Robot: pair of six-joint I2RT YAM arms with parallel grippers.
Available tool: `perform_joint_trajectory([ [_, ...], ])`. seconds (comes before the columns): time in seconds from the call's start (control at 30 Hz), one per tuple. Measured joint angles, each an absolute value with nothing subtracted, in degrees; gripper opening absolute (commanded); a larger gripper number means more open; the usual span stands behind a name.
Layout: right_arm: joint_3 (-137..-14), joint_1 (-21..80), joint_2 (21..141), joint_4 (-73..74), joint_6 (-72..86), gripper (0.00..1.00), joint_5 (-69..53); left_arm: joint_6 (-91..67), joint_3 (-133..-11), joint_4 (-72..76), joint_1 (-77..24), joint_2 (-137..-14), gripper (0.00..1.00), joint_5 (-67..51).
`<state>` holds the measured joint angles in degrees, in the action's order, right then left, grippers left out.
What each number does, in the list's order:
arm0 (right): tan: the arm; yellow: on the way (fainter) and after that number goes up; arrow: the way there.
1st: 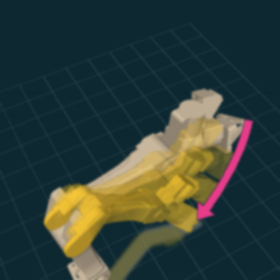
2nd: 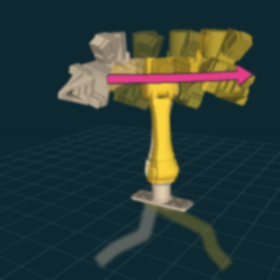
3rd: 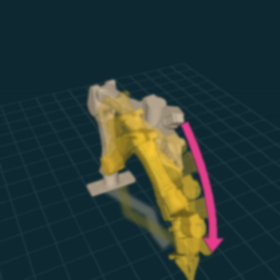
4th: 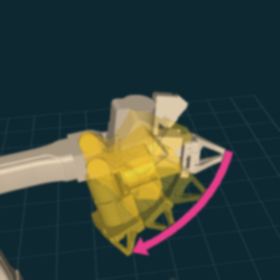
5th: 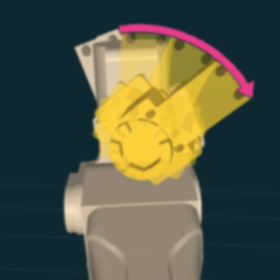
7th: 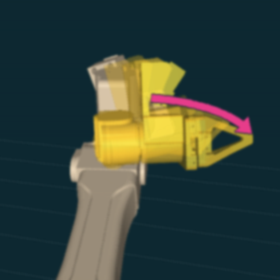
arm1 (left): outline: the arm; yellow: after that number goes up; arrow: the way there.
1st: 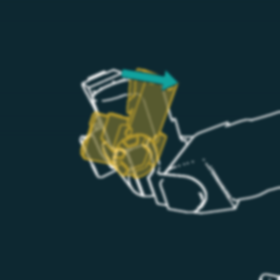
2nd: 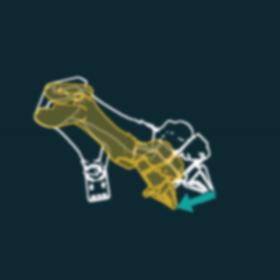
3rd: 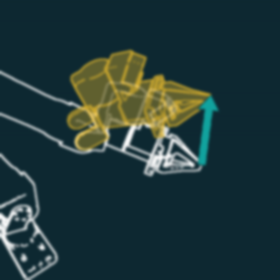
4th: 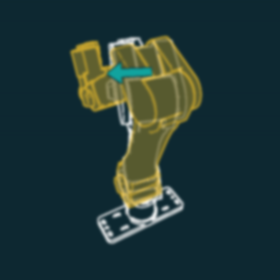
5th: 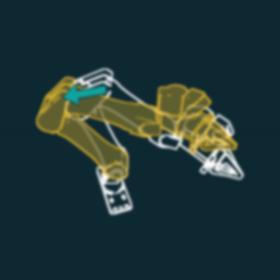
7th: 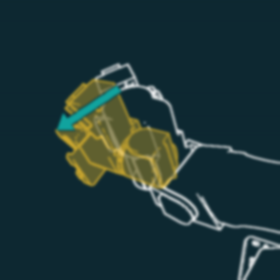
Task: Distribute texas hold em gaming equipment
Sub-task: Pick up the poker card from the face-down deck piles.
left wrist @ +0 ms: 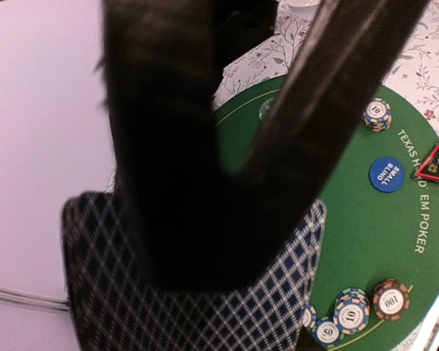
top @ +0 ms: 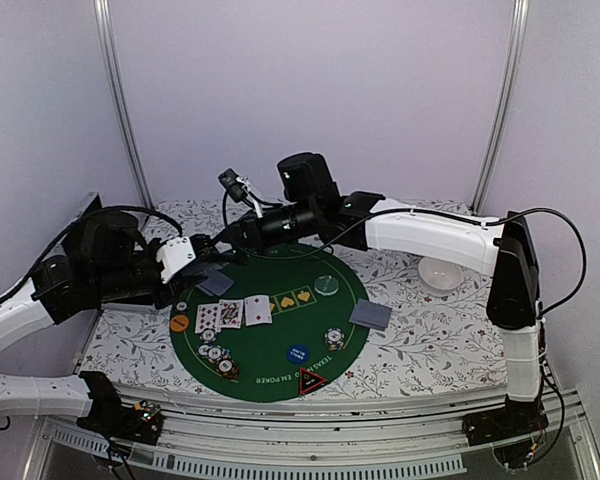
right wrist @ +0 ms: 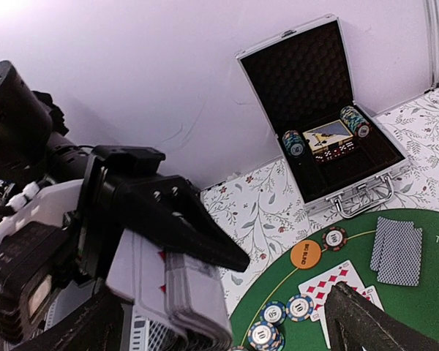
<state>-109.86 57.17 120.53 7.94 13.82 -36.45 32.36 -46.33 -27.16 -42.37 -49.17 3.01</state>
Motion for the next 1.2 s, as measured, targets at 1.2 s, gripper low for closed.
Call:
perform_joint_trajectory([
  [1.2,-119.02,57.12,125.12,11.64,11.94,0.99,-32.53,31.51,-46.22,-24.60,-42.52,-49.23,0.36,3.79],
])
